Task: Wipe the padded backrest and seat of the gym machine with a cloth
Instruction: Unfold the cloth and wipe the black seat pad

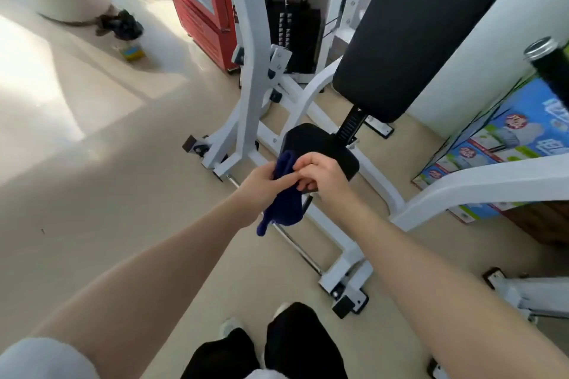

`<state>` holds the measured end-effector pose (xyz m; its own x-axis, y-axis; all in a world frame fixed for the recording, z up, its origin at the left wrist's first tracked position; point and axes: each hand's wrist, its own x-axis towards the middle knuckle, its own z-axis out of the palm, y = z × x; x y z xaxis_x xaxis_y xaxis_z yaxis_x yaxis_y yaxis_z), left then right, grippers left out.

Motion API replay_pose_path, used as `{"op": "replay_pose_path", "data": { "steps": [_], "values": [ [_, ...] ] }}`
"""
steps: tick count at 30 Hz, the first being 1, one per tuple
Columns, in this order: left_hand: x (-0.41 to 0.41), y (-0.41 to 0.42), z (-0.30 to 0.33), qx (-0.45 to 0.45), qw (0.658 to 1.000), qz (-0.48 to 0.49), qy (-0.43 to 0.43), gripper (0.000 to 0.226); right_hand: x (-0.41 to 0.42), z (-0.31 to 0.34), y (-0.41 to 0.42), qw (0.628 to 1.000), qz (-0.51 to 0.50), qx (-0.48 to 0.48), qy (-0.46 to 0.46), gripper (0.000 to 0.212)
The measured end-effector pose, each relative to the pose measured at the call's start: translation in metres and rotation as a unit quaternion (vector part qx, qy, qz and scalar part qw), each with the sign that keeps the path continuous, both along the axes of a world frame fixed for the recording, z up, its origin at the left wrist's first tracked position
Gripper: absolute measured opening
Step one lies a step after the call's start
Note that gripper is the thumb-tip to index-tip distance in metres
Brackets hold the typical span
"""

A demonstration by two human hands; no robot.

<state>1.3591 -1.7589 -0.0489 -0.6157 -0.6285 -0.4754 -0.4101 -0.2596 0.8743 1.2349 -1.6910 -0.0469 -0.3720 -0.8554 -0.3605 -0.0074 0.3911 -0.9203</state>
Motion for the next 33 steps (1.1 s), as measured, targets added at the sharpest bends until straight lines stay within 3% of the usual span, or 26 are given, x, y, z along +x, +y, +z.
{"op": "replay_pose_path", "data": {
  "steps": [3, 6, 10, 12, 14, 17, 19, 21, 24, 26, 29, 31, 33],
  "values": [
    [-0.043, -0.04, -0.024, 0.031, 0.999, 0.003, -0.03, 0.031, -0.037, -0.029, -0.017, 0.998, -0.047, -0.012, 0.041, 0.018],
    [-0.088, -0.07, -0.051, 0.093, 0.994, 0.031, -0.045, 0.024, -0.079, -0.057, -0.029, 0.987, 0.017, -0.007, 0.158, 0.02],
    [-0.143, -0.099, -0.088, 0.164, 0.982, 0.09, -0.038, 0.018, -0.113, -0.103, -0.053, 0.974, 0.074, 0.037, 0.212, 0.068],
    [-0.162, -0.112, -0.105, 0.193, 0.974, 0.114, -0.024, 0.018, -0.122, -0.128, -0.066, 0.95, 0.091, 0.072, 0.291, 0.084],
    [-0.181, -0.129, -0.128, 0.212, 0.971, 0.11, -0.016, 0.022, -0.139, -0.157, -0.081, 0.921, 0.095, 0.083, 0.367, 0.081],
    [-0.207, -0.157, -0.165, 0.213, 0.975, 0.062, -0.02, 0.025, -0.168, -0.197, -0.105, 0.935, 0.094, 0.1, 0.327, 0.068],
    [-0.224, -0.172, -0.186, 0.186, 0.981, 0.046, -0.023, 0.028, -0.181, -0.22, -0.12, 0.917, 0.093, 0.119, 0.369, 0.065],
    [-0.236, -0.186, -0.206, 0.107, 0.992, 0.044, -0.044, 0.026, -0.192, -0.236, -0.134, 0.91, 0.014, 0.111, 0.399, 0.058],
    [-0.232, -0.216, -0.236, -0.034, 0.991, 0.048, -0.123, 0.034, -0.212, -0.252, -0.152, 0.924, -0.2, 0.096, 0.311, 0.047],
    [-0.223, -0.238, -0.254, -0.076, 0.981, 0.017, -0.18, 0.042, -0.226, -0.263, -0.164, 0.925, -0.247, 0.117, 0.265, 0.049],
    [-0.219, -0.262, -0.283, -0.109, 0.966, -0.05, -0.23, 0.05, -0.233, -0.284, -0.192, 0.931, -0.142, 0.132, 0.31, 0.053],
    [-0.223, -0.271, -0.302, -0.09, 0.969, -0.069, -0.218, 0.048, -0.225, -0.304, -0.217, 0.937, -0.051, 0.127, 0.322, 0.054],
    [-0.225, -0.277, -0.318, -0.034, 0.983, -0.053, -0.172, 0.038, -0.209, -0.325, -0.241, 0.918, 0.074, 0.149, 0.359, 0.048]
  ]
}}
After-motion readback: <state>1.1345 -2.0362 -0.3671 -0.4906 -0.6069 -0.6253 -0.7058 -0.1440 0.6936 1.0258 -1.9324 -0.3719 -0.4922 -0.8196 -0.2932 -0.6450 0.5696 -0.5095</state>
